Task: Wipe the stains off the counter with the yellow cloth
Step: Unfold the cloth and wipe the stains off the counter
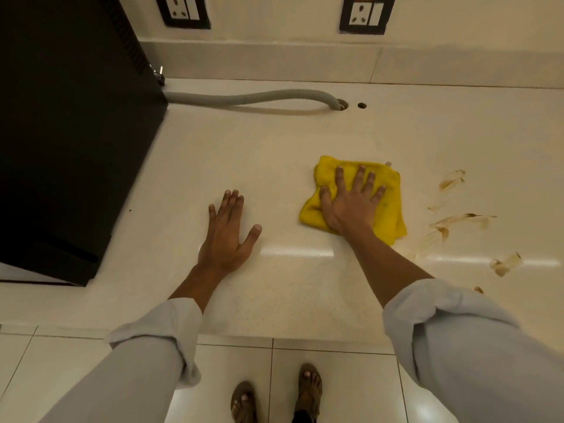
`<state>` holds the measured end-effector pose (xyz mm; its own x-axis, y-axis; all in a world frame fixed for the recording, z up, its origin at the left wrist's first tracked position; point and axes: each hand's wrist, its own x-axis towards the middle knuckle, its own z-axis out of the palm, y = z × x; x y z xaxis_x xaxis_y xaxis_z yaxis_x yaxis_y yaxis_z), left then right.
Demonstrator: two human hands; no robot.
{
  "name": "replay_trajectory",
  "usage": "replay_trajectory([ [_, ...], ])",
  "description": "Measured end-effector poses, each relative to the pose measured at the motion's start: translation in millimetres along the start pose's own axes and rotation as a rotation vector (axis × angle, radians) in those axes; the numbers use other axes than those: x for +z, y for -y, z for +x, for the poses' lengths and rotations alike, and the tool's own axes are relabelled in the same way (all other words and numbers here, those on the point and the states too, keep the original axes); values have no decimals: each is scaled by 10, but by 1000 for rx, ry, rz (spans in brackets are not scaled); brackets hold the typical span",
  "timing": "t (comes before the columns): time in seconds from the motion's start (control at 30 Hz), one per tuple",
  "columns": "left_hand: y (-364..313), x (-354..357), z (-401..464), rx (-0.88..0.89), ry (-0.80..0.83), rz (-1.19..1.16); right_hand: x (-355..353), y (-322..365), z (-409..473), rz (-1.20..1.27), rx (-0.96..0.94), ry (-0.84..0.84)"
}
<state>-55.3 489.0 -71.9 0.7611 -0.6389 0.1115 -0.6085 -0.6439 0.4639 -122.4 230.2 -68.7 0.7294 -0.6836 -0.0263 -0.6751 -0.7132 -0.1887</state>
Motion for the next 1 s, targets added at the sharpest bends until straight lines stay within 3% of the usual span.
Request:
replay_trajectory([
  [0.2, 12, -38, -11, 1, -61, -144, 197, 779, -631, 9, -208, -6],
  [0.43, 64, -106, -8, -31, -65, -313, 238, 837, -1336, 50, -214, -32],
  [0.73, 72, -13, -12, 51, 98, 46, 201, 441, -1789, 66, -116, -69],
  [0.9, 32, -39, -15, 70, 102, 107, 90, 36, -1845, 42, -6, -85],
  [1.0, -37, -55, -70, 134, 18, 165, 29, -257, -1831, 29, 56, -97],
])
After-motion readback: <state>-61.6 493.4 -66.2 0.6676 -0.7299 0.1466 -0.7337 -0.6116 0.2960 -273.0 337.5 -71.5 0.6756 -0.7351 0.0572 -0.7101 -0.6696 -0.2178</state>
